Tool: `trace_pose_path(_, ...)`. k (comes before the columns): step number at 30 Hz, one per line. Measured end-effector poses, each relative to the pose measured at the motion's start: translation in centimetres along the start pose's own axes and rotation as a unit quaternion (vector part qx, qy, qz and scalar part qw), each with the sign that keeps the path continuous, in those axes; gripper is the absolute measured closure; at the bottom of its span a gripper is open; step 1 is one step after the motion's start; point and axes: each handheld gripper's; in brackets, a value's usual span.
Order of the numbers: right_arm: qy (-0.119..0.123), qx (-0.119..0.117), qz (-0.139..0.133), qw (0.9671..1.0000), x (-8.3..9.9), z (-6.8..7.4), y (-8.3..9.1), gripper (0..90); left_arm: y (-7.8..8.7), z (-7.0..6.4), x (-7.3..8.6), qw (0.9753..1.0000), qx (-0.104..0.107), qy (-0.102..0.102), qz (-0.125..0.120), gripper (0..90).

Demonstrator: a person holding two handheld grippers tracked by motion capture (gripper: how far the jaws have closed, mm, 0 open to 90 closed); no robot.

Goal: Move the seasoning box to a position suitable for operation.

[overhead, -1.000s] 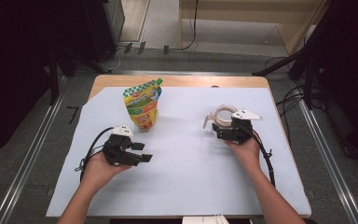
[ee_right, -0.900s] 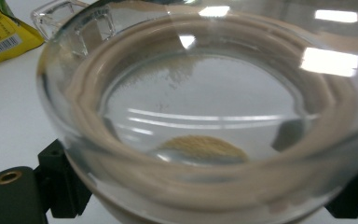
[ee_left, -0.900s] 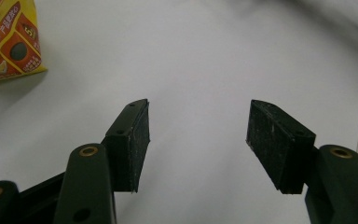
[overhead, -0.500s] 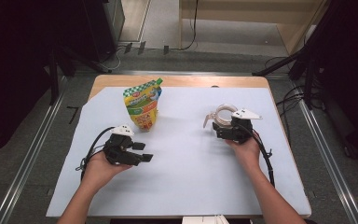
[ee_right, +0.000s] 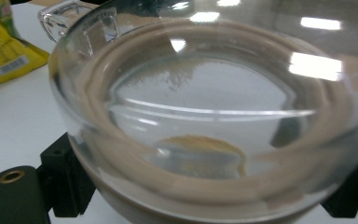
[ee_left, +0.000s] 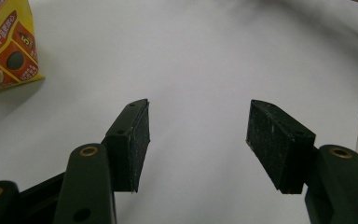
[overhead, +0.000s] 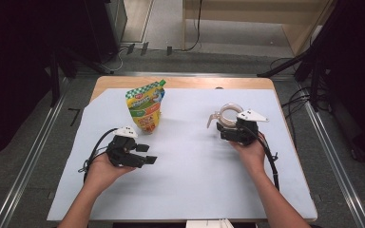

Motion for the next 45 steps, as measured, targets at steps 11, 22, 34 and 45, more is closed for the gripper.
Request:
trace_pose_path(11, -0.009, -0.066, -0.001, 0.9978, -0.3, 3.1, 0.6, 11.9, -0.7, 0.0, -0.4, 0.9999, 0.011, -0.001, 0.002, 41.2)
trace_pose_path(22, 0.028, -0.128, 0.017, 0.9913, 0.5, 7.1, 1.2, 11.9, -1.0, 0.2, -0.7, 0.9999, 0.014, 0.001, 0.002, 41.2)
trace_pose_path(34, 0.042, -0.203, 0.027, 0.9779, 1.3, 10.8, 1.7, 11.8, -1.0, 0.2, -0.7, 0.9999, 0.013, -0.001, 0.004, 41.2)
trace_pose_path(45, 0.059, -0.231, 0.030, 0.9708, 2.2, 11.8, 1.8, 11.7, -1.2, 0.2, -0.6, 0.9999, 0.013, -0.002, 0.006, 41.3)
Point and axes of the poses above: each handheld gripper's, and its own axes: y roughly backward along the jaws, x roughly out of its underside, z roughly to its left, and after that the axes turned 13 degrees about -z, right-handed
